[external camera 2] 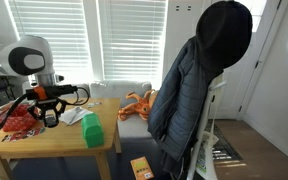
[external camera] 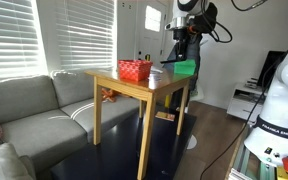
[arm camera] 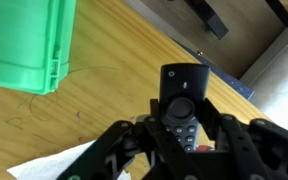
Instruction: Put the remote control in the middle of the table
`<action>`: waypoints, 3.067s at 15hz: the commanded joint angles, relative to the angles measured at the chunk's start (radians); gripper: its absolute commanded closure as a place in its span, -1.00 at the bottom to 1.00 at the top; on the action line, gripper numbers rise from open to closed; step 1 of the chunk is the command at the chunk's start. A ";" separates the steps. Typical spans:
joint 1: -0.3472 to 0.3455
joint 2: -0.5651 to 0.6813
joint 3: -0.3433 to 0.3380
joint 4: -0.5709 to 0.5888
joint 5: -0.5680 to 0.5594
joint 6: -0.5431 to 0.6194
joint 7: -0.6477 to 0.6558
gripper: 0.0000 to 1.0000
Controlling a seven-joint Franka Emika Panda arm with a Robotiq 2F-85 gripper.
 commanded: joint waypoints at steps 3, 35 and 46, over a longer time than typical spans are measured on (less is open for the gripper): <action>0.013 0.002 -0.004 -0.013 -0.005 0.064 -0.075 0.15; 0.021 0.090 0.015 -0.133 0.125 0.368 -0.786 0.65; 0.027 0.051 0.020 -0.043 0.143 0.209 -0.609 -1.00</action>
